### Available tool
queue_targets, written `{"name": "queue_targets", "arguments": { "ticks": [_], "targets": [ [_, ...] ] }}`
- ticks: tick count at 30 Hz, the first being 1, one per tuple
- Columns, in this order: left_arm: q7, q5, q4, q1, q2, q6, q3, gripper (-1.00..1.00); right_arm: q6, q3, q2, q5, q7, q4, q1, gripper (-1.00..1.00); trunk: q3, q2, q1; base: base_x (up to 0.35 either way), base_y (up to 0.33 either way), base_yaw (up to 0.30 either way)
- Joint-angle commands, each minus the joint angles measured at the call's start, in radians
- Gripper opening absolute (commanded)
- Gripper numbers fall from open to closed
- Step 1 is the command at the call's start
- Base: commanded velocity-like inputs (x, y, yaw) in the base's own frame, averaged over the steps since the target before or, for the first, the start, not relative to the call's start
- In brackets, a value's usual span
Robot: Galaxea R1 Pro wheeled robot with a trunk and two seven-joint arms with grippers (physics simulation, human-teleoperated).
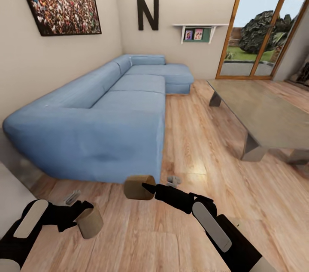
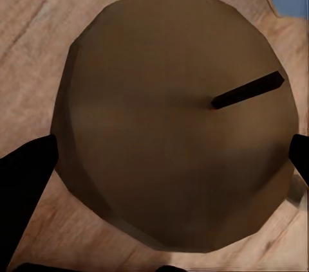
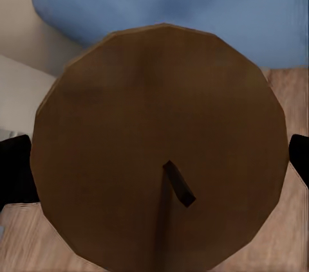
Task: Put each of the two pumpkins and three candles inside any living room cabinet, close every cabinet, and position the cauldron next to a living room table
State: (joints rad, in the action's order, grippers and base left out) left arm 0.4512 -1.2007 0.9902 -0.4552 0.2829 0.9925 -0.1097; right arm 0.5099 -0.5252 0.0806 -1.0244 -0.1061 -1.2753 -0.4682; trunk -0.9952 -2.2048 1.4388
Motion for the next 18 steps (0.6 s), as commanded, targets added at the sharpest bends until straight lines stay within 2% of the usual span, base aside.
{"name": "queue_targets", "arguments": {
  "ticks": [1, 5, 16, 18],
  "targets": [
    [0.011, -0.014, 0.001, 0.0, -0.005, 0.001, -0.001, -1.0, 0.002, -0.001, 0.001, -0.006, -0.001, -0.001, -0.001, -1.0, 0.0, 0.0, 0.0, 0.0, 0.0, -0.257],
    [0.011, -0.014, 0.001, 0.0, -0.022, 0.003, -0.001, -1.0, 0.002, -0.001, 0.001, -0.006, -0.001, -0.002, -0.001, -1.0, 0.002, 0.0, 0.0, 0.0, 0.0, -0.257],
    [0.01, -0.018, 0.001, 0.0, -0.033, 0.004, -0.002, -1.0, 0.002, -0.001, 0.002, -0.006, -0.001, -0.003, -0.001, -1.0, 0.007, 0.0, 0.0, 0.0, 0.0, -0.261],
    [0.009, -0.019, 0.001, 0.0, -0.042, 0.004, -0.002, -1.0, 0.002, -0.001, 0.002, -0.006, -0.001, -0.003, -0.001, -1.0, 0.008, 0.0, 0.0, -0.004, 0.0, -0.262]
  ]
}}
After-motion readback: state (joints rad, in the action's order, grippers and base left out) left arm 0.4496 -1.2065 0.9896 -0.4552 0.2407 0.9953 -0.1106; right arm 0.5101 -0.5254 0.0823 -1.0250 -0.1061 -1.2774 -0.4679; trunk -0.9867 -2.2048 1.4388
